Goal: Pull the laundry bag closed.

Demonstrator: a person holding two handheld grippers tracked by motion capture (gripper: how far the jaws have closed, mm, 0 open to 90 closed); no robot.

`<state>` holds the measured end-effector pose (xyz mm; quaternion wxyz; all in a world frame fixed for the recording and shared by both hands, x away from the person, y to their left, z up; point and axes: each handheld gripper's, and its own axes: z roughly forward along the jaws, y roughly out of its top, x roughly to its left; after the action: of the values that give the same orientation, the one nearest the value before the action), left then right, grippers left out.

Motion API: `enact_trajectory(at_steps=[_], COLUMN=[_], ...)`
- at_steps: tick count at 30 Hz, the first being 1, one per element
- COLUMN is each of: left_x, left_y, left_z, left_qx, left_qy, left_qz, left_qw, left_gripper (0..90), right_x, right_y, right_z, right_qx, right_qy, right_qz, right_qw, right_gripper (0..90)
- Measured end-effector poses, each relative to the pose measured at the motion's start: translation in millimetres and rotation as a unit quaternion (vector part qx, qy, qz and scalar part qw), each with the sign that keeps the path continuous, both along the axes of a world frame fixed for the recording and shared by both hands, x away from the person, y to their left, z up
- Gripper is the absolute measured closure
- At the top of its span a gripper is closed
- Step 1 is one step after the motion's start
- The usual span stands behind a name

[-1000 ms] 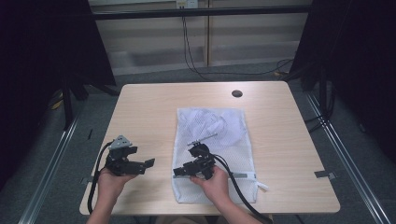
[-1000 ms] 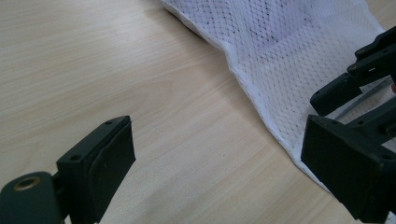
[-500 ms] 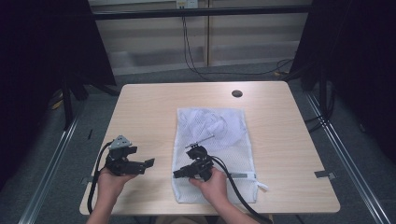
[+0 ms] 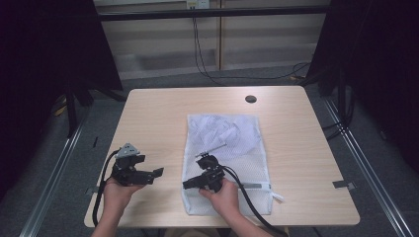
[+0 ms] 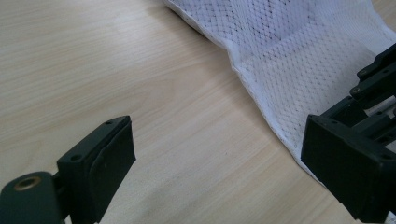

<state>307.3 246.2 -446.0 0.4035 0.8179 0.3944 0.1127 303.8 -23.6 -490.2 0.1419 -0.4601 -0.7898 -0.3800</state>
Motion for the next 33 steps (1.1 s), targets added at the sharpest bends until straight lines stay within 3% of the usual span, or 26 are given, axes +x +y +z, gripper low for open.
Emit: enact_trajectory(at_steps=[8,22,26,33], left_x=[0.2,0.3,0.2,0.5], left_y=[-0.1,-0.3,-0.2,-0.6], left_z=[-0.2,-0.3,-0.2,-0.6], left_qx=[0.0,0.001,0.0,0.002], left_qy=[0.0,0.0,0.0,0.0], left_qz=[0.0,-0.001,0.0,0.0], left_qw=[1.0,1.0,1.0,1.0], left_gripper=[9.6,9.7,9.7,9.8], right_x=[-0.1,1.5,0.4,0.5], right_y=[3.7,7.6,8.2,7.8], right_z=[-2.5,-7.5,-6.3,-3.9], right_qx=[-0.004,-0.015,-0.017,-0.012], right_qy=[0.012,0.008,0.001,0.007], right_qz=[-0.004,-0.007,-0.008,-0.011], right_qw=[0.9999,0.9998,0.9998,0.9998], right_gripper=[72.0,73.7,80.1,83.6])
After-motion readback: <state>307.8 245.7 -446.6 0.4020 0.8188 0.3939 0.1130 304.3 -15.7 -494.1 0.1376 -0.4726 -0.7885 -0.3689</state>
